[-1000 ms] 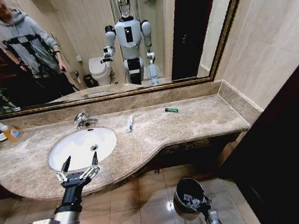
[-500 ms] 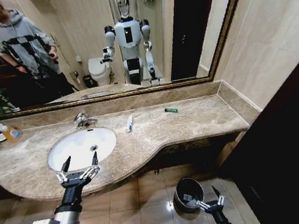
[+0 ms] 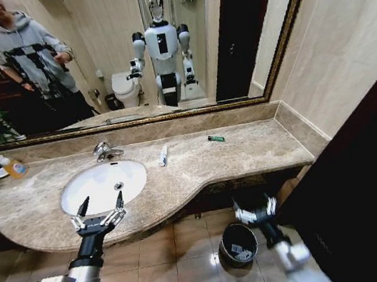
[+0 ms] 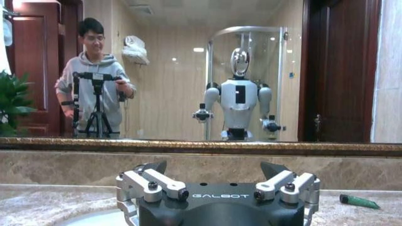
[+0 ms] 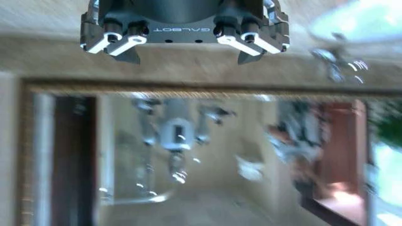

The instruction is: Pick up the trash from the sink and place it in the trash bin.

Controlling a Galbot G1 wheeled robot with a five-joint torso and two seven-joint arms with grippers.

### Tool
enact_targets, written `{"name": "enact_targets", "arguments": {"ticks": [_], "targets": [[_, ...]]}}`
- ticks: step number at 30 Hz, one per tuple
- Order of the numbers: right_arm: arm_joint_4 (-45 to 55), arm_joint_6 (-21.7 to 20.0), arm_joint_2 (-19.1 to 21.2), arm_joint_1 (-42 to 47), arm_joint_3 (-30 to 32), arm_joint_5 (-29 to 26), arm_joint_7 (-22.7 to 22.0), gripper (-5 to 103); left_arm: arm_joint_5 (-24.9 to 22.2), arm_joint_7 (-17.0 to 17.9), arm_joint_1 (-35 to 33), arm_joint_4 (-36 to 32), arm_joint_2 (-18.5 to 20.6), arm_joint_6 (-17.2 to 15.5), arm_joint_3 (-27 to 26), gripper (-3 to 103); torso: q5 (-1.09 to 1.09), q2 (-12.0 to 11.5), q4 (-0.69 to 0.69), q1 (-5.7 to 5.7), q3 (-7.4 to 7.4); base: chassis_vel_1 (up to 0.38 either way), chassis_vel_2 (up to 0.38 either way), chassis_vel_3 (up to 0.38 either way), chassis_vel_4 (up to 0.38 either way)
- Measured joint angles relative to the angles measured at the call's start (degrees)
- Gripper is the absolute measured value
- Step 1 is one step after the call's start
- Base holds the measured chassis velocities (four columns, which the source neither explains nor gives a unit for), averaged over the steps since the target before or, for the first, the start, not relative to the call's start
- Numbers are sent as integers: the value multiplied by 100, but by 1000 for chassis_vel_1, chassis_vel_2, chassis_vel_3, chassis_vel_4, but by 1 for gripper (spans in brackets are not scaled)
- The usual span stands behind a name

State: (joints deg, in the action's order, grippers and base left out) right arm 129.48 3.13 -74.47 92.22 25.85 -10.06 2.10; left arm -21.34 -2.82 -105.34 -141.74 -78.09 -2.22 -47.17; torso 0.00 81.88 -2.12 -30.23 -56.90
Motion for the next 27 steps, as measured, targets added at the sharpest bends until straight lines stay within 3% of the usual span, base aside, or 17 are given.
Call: {"name": "enact_targets", "arguments": {"ticks": [2,9,12,15,17,23,27], "targets": [[-199,-246,306,-623,-155,-125,171,100,1,2,0,-1,0,0,-1,100,0,0,-2,-1,0,0,0,0,0],[-951,-500,868,-1721,-847,-459,246,100,0,2,1,-1,0,0,0,100,0,0,0,0,0,0,0,0,0],[-1516,-949,1090,-2818,-1554,-624,-183,100,0,3,1,-1,0,0,-1,100,0,-1,0,-1,-1,0,0,0,0],[-1766,-1128,1095,-3278,-1922,-686,-438,100,0,3,1,0,0,0,-1,100,-1,-1,0,-1,-1,0,0,0,0],[-2272,-1229,963,-3985,-2497,-716,-600,100,0,2,0,-1,0,0,0,100,0,-1,1,-1,-1,0,0,0,0],[-3208,-1190,637,-5137,-3378,-611,-571,100,0,1,1,-1,1,0,0,100,-1,-1,0,-1,0,0,0,0,0],[-4063,-1136,361,-5876,-3971,-582,-866,100,1,4,0,-1,0,0,-1,100,-2,-1,0,-1,-1,0,0,0,0]]}}
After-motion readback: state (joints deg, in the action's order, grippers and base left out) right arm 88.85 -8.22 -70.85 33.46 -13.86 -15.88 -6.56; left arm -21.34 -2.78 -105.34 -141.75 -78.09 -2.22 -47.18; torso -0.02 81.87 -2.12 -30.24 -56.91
